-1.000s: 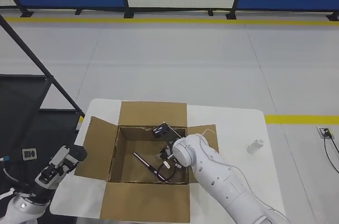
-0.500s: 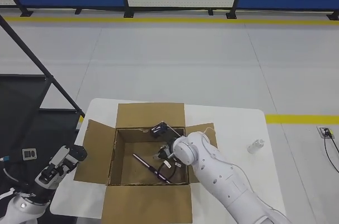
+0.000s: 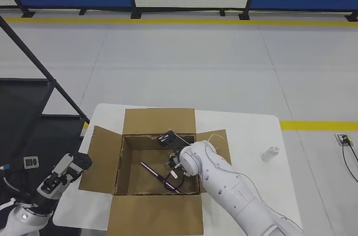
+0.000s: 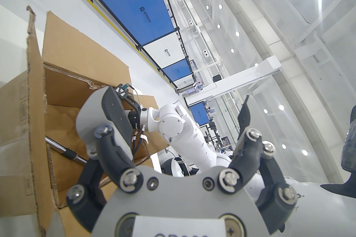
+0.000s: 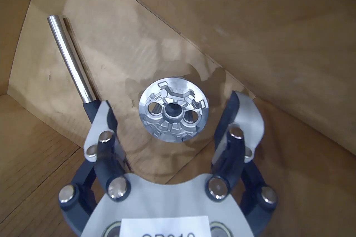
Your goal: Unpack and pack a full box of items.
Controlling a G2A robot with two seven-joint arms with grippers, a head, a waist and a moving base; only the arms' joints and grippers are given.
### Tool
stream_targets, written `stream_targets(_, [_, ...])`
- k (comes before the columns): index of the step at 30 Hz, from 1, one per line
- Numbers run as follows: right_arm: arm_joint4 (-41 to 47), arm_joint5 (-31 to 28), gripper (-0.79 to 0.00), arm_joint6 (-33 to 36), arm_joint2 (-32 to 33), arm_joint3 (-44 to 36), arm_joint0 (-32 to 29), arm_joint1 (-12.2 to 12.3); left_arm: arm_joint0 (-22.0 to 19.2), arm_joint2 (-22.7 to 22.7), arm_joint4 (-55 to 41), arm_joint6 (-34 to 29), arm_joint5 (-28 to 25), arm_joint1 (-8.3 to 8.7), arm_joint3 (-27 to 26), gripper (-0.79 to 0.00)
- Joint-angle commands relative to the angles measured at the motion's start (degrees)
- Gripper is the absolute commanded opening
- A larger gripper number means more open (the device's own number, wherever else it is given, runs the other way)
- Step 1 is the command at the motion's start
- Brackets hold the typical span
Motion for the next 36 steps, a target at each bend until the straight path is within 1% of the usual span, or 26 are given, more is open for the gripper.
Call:
stream_targets(1, [-0.1,0.0,-0.757,-0.2,-0.2,0.5,0.3,-0.2,0.0,0.0,0.0,0.0,0.0,0.0,0.0,0.0])
stream_targets(2, [0.0,0.1,-0.785,-0.3,-0.2,0.8,0.4,-0.3,0.0,0.0,0.0,0.0,0.0,0.0,0.0,0.0])
stream_targets(8, [1.0,-1.1,-0.785,-0.8,0.5,-0.3,0.4,-0.6,0.0,0.0,0.0,0.0,0.0,0.0,0.0,0.0])
stream_targets(11, [1.6,-2.2,-0.785,-0.1,1.6,-3.4,-0.2,-0.2,0.0,0.0,0.0,0.0,0.0,0.0,0.0,0.0])
stream_targets(14, [0.9,-2.6,-0.785,1.4,3.2,-8.9,-1.7,0.7,0.0,0.0,0.0,0.0,0.0,0.0,0.0,0.0])
stream_targets(16, [-0.3,-2.6,-0.785,2.9,4.9,-13.9,-3.4,1.6,0.0,0.0,0.0,0.0,0.0,0.0,0.0,0.0])
stream_targets(19, [-3.0,-2.1,-0.785,5.6,7.9,-24.4,-7.5,3.2,0.0,0.0,0.0,0.0,0.0,0.0,0.0,0.0])
stream_targets(23, [-8.1,-1.3,-0.785,9.6,13.4,-41.7,-15.2,5.5,0.0,0.0,0.0,0.0,0.0,0.0,0.0,0.0])
stream_targets(28, [-16.0,0.7,-0.785,11.5,20.6,-61.9,-25.6,7.7,0.0,0.0,0.0,0.0,0.0,0.0,0.0,0.0])
stream_targets(32, [-21.0,2.1,-0.785,11.4,27.1,-72.7,-33.0,8.9,0.0,0.0,0.0,0.0,0.0,0.0,0.0,0.0])
stream_targets(36, [-22.5,3.6,-0.785,10.9,34.5,-79.1,-40.0,9.8,0.0,0.0,0.0,0.0,0.0,0.0,0.0,0.0])
